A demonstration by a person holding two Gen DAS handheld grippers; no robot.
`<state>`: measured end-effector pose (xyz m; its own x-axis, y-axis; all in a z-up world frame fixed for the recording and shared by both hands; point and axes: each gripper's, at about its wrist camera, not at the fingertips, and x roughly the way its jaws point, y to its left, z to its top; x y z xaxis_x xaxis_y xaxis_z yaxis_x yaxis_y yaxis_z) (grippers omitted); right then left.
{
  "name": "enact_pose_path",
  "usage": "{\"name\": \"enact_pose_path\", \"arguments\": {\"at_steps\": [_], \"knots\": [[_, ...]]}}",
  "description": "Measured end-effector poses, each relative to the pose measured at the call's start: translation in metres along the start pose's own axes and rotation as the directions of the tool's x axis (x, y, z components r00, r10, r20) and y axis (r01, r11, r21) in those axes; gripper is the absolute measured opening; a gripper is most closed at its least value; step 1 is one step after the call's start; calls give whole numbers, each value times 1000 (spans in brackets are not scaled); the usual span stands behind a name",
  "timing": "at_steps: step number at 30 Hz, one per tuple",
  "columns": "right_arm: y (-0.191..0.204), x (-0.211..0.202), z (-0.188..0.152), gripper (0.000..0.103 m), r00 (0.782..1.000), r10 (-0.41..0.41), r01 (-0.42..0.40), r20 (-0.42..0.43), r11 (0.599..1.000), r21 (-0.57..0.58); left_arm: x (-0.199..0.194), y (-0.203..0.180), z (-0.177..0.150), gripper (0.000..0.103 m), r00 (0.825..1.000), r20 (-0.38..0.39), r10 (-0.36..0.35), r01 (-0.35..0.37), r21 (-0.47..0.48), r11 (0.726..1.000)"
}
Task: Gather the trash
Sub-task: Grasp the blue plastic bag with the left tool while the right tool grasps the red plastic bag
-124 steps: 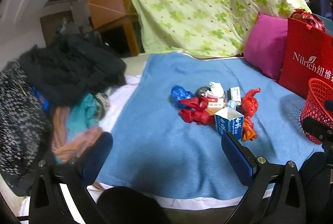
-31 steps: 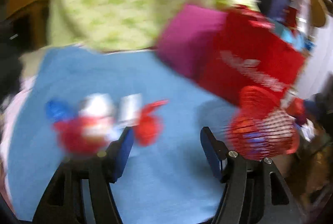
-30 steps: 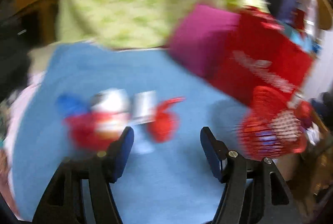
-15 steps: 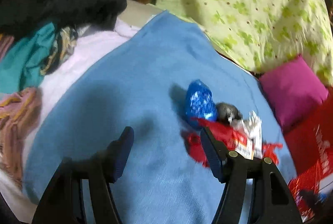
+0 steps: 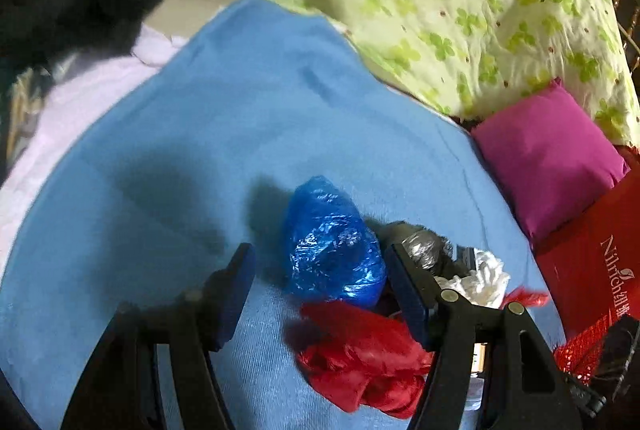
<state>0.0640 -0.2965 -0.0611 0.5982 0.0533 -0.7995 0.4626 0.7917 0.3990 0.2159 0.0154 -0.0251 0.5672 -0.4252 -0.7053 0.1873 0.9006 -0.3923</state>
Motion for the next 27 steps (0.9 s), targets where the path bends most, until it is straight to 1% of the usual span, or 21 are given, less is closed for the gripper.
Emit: {"name": "enact_pose_path", "arguments": {"at_steps": [2,4,6,8,9,10,11,12,15,17,18,24,27], "knots": [[-1,10,1,74,1000,-19,19,-6,1000,24,9,3,2,68,999,-30,-43,43,-3,999],[1,13,0,74,1000,-28,28,7,999,29,17,3,3,68,997,-50,-59,59,1,998],[4,14,2,74,999,-36,36,22,999,14,25,1,4,68,995,-69,-78,79,7,997],[7,16,5,73,999,-38,38,28,999,-2,35,-1,3,68,989,-110,-101,102,9,995],[9,19,6,68,999,-30,31,27,999,-8,41,-2,2,64,987,-127,-103,104,7,995],[11,20,6,59,999,-22,22,23,1000,-15,45,-3,1,61,984,-142,-103,105,8,994],[13,22,7,54,1000,-20,21,18,999,-29,47,-4,-1,61,984,-147,-104,107,12,994],[17,22,6,47,999,-35,36,15,998,-45,47,-7,-3,60,985,-140,-105,109,20,994],[21,27,4,42,999,-51,52,5,996,-78,44,-17,-5,57,986,-140,-91,101,66,993],[21,27,3,40,999,-49,50,8,995,-85,41,-21,-7,52,988,-134,-82,93,83,992],[20,25,3,39,999,-41,42,8,996,-81,40,-22,-9,39,988,-134,-76,89,90,992],[8,5,-11,38,1000,1,0,19,996,-87,25,-24,-17,39,987,-143,-78,92,90,992],[-2,-7,-19,38,999,38,-37,24,997,-72,14,-30,-25,39,989,-135,-57,74,123,990]]}}
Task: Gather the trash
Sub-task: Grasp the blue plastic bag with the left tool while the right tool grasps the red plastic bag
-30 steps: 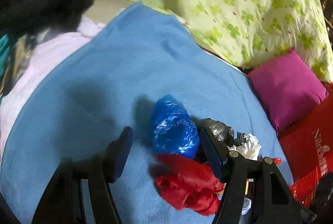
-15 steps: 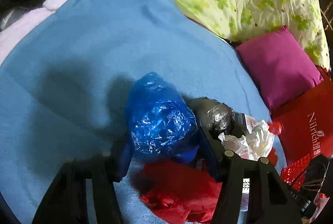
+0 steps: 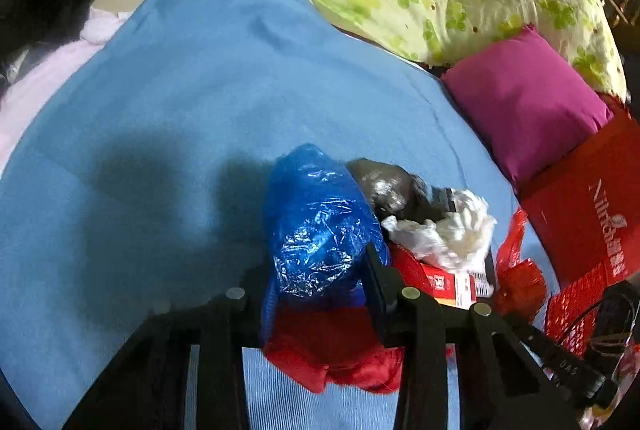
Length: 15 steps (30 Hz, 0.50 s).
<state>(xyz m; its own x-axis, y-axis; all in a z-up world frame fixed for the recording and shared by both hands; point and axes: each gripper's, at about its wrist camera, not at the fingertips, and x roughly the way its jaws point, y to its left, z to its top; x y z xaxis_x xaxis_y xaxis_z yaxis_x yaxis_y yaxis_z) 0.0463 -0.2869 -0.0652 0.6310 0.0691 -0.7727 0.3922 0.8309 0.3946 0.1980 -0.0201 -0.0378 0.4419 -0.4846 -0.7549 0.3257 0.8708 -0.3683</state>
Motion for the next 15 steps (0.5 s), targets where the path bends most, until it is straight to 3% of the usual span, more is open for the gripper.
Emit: {"name": "enact_pose_path", "arguments": {"at_steps": [7,12,15], "knots": [[-24,-29,-21,38,997,79,-79,14,996,31,-38,-24,-29,39,998,49,28,-32,85,996],[-28,-50,-32,38,993,110,-110,34,994,10,-73,-35,-59,39,992,126,26,-31,40,999],[-29,-66,-37,38,990,134,-133,51,991,-10,-99,-44,-72,39,984,177,-12,5,42,999]]}}
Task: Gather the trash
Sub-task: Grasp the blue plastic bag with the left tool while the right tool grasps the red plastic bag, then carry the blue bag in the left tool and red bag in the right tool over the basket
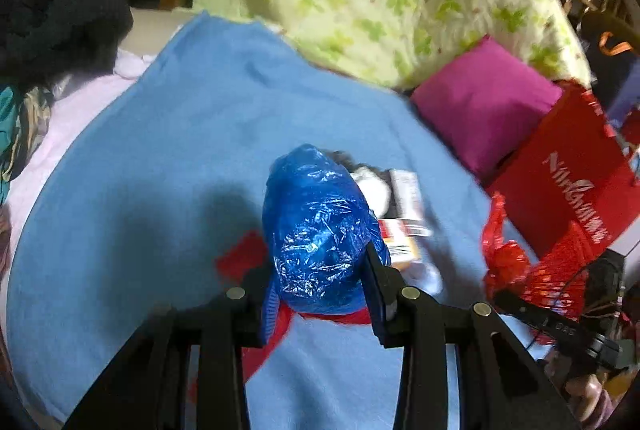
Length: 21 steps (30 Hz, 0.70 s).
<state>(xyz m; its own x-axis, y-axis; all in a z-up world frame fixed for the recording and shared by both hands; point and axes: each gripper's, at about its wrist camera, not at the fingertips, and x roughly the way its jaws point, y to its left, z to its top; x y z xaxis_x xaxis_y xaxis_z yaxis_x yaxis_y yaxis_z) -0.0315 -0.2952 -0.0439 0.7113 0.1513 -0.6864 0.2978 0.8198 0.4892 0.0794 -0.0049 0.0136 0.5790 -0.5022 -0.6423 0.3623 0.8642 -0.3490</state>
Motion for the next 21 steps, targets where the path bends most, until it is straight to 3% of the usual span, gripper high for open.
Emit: {"name": "enact_pose_path", "arguments": {"at_steps": [6,12,16,21], "knots": [[7,-39,-8,38,997,46,-43,66,998,-50,-39,-16,-3,39,995,54,-78,79,-5,997],[17,-74,-18,38,990,84,-73,110,991,-109,-67,-48,-6,39,989,86,-116,113,41,993],[23,-103,-20,38,981,115,-94,156,986,-140,-84,-82,-10,39,987,105,-120,109,106,988],[23,-139,-21,38,965,146,-113,219,981,-158,-104,-124,-11,39,986,150,-80,50,191,980]]}}
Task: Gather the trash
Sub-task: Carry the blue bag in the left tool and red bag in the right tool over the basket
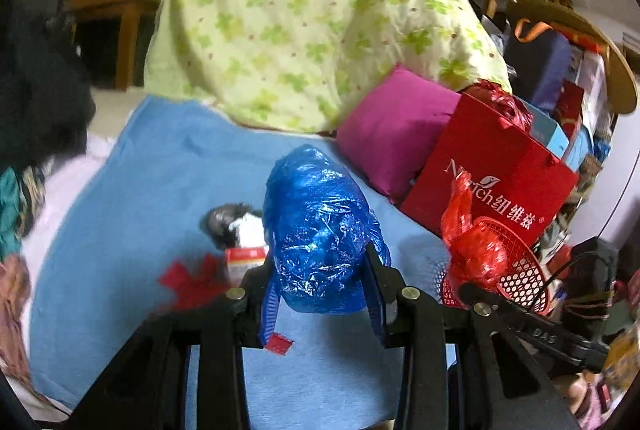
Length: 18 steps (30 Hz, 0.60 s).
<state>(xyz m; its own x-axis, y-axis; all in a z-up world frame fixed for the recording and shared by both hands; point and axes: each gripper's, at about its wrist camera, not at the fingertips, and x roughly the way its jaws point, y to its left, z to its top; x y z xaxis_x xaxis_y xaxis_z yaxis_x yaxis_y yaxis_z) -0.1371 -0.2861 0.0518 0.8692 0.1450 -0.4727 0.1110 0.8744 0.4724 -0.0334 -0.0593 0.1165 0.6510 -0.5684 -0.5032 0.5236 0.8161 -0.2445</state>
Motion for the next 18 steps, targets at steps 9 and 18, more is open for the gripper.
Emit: {"name": "enact_pose_path", "arguments": {"at_steps": [9,18], "knots": [[-9,-51,3,38,996,0,1,89,1000,-11,-24,-71,6,39,983,97,158,-173,180,968],[-23,-90,4,38,987,-34,39,158,999,-27,-25,-117,5,39,967,130,219,-247,272,930]]}}
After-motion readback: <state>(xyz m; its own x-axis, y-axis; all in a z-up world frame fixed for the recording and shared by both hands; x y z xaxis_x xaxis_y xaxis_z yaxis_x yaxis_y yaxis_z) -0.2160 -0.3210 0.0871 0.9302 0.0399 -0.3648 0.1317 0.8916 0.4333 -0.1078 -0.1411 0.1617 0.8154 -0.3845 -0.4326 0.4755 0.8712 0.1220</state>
